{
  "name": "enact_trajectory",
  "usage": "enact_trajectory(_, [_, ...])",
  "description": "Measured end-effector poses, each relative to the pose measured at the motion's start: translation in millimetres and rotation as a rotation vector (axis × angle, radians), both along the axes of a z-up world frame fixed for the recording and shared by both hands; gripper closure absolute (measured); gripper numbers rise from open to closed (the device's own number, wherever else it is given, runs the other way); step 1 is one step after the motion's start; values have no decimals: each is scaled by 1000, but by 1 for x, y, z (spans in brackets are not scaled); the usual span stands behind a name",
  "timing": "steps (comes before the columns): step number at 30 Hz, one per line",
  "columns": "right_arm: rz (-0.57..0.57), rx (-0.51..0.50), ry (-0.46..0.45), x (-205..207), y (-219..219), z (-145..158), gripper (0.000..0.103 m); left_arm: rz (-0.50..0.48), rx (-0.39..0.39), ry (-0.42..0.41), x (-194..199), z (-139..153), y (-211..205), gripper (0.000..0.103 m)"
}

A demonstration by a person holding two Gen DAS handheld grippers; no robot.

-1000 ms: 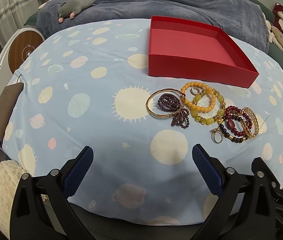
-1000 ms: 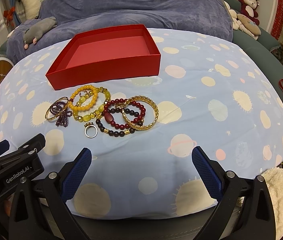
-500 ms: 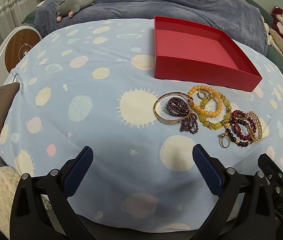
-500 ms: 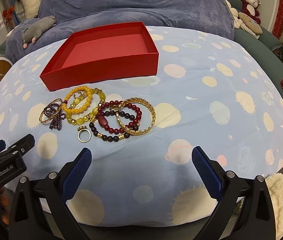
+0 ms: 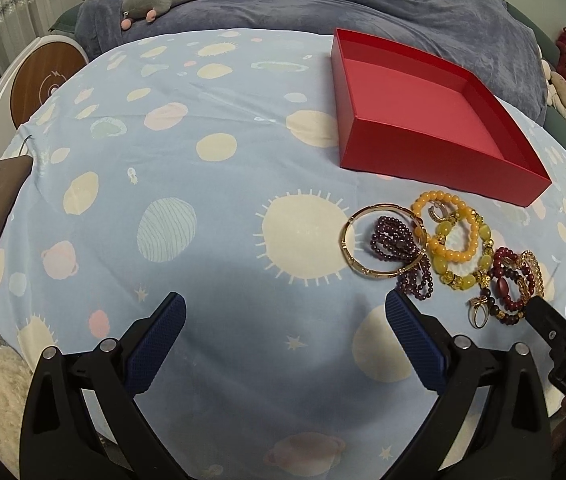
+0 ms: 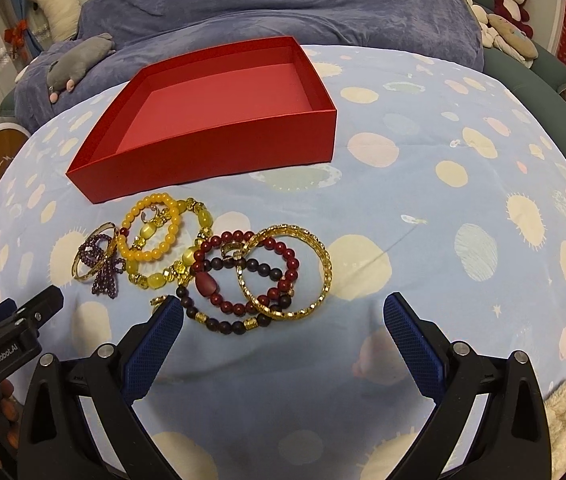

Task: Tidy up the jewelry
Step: 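Grasp the thin gold bangle with the left gripper while the right gripper grasps the gold beaded bangle, then lift both bangles into the red box and open both grippers to release them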

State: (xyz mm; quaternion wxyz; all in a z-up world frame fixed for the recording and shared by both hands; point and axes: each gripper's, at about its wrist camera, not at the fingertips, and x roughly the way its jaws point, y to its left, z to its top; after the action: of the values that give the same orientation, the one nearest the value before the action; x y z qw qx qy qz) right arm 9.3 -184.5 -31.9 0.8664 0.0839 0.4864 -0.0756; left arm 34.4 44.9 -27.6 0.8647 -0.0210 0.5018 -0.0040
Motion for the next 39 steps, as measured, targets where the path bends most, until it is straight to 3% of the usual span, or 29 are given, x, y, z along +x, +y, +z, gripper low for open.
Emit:
enact_trajectory(8, [-16,18,13,21,-4,-9,19,-2,-18,10,5,-3,-1,7])
enact_trajectory(13, [3,25,31,25,-2,-17,41,-13,-27,14,6,-4,-3,7])
enact_trajectory(16, [2,17,29,24,-2,-18,48,-21,-36,16,8,-5,-7,7])
enact_trajectory(33, [-22,45,-9,15,-14,-7,49,-22,-88,36,38,-16,-34,8])
enact_trajectory(37, [-28,58,-8,15,-16,-7,49,-44,-69,16,39,-14,-40,17])
enact_trajectory(39, [-27,60,-9,16,-17,-7,49,-68,-62,4,38,-13,-44,27])
